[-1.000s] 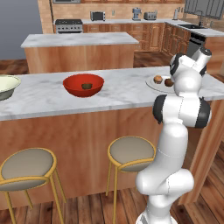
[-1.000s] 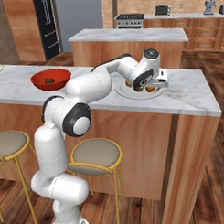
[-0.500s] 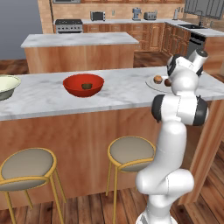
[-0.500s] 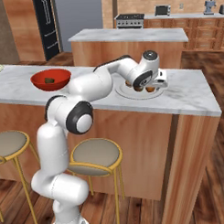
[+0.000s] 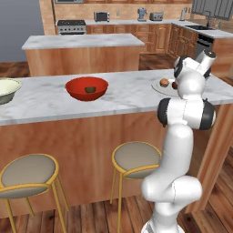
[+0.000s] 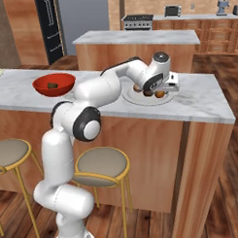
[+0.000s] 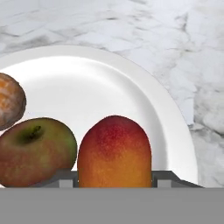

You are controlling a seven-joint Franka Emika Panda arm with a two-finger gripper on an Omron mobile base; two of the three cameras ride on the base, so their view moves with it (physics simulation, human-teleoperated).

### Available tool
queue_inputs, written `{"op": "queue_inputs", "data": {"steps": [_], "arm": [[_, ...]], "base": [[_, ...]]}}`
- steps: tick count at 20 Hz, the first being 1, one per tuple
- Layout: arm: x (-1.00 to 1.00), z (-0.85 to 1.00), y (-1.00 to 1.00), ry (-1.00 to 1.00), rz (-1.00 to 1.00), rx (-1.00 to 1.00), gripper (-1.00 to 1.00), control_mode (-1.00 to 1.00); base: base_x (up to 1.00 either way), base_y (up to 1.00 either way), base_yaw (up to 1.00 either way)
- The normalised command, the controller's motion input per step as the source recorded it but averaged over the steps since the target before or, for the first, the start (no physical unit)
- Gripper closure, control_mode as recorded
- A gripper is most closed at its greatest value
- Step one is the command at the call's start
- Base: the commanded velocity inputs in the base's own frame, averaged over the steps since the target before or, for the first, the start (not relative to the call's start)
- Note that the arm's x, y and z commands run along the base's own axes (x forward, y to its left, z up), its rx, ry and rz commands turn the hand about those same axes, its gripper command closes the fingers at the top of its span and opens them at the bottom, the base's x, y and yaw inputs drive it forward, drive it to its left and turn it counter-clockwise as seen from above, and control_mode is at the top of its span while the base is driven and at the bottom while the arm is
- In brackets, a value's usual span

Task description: Take the fruits from the plate on the dining counter and place two fruits in each bowl.

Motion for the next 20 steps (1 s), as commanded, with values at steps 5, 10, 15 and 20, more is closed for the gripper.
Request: {"op": "queue_inputs", "data": {"steps": [5, 10, 15, 20], "arm": [[-0.69, 0.00, -0.14, 0.00, -0.04, 0.00, 1.00, -1.00], [-0.99, 0.35, 0.09, 0.00, -0.10, 0.00, 1.00, -1.00], [-0.63, 0.59, 0.90, 0.00, -0.07, -0.03, 1.00, -1.00], [-0.08, 0.17, 1.00, 0.00, 0.00, -0.03, 1.00, -1.00]], "base": [[0.00, 0.00, 0.00], [0.00, 0.00, 0.00], [0.00, 0.00, 0.00], [0.00, 0.00, 0.00]]}}
